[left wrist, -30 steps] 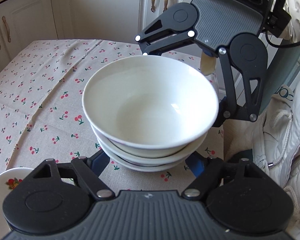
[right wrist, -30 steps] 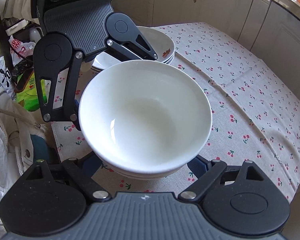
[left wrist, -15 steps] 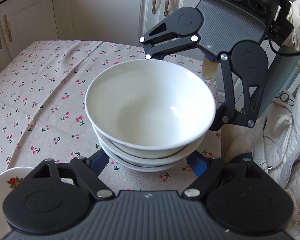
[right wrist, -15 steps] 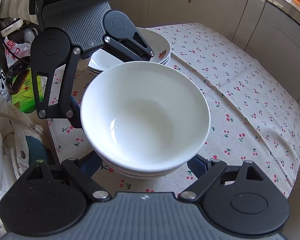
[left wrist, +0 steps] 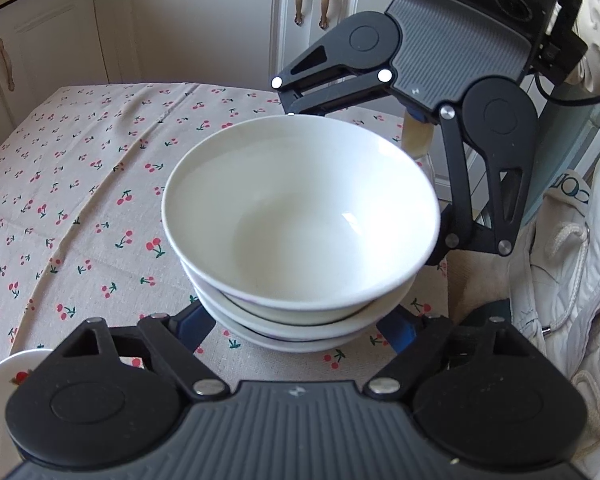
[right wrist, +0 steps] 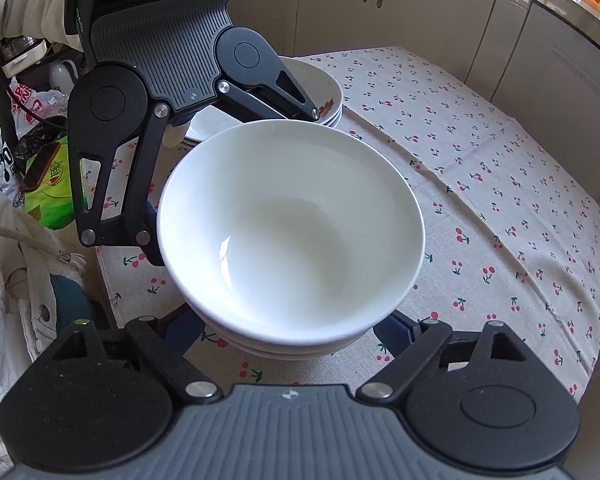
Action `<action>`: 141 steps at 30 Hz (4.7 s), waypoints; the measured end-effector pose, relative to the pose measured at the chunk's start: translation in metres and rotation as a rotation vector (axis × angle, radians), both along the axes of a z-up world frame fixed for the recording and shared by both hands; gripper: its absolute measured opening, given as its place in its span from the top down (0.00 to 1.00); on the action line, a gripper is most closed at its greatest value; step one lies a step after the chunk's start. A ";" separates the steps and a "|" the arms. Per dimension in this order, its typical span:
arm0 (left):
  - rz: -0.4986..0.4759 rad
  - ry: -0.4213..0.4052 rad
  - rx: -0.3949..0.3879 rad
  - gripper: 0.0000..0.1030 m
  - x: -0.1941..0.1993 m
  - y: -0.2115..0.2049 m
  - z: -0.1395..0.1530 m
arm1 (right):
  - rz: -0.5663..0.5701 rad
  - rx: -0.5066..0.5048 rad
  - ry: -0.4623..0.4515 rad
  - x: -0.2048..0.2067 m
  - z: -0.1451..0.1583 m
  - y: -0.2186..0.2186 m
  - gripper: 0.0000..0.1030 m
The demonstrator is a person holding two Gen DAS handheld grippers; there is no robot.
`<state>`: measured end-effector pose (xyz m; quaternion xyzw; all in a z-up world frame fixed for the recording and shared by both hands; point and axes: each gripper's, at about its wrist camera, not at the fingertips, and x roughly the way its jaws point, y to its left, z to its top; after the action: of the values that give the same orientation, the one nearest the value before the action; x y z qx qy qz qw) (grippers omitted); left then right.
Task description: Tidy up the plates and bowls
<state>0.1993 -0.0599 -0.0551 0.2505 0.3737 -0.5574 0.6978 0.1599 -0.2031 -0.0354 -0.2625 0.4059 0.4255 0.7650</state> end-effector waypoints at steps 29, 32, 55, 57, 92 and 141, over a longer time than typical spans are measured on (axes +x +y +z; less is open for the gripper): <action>0.092 -0.119 -0.029 0.17 -0.018 0.046 0.051 | 0.090 -0.021 -0.106 0.005 0.045 0.036 0.10; 0.124 -0.130 -0.033 0.17 -0.018 0.065 0.057 | 0.122 -0.019 -0.124 0.010 0.049 0.051 0.10; 0.312 -0.140 0.002 0.17 0.003 0.159 0.039 | 0.278 -0.053 -0.118 0.064 0.018 0.165 0.10; 0.317 -0.132 0.000 0.17 0.006 0.163 0.035 | 0.280 -0.059 -0.112 0.067 0.015 0.170 0.10; 0.524 -0.251 -0.071 0.05 -0.030 0.184 0.044 | 0.146 -0.034 -0.182 0.037 0.028 0.157 0.00; 1.323 -0.393 -0.203 0.01 -0.180 0.109 0.086 | -0.823 0.226 -0.306 -0.103 0.054 0.065 0.00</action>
<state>0.0192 0.0490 0.0305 0.0001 0.2606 0.0084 0.9654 0.0571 -0.1378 0.0190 -0.0537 0.3098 0.0839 0.9456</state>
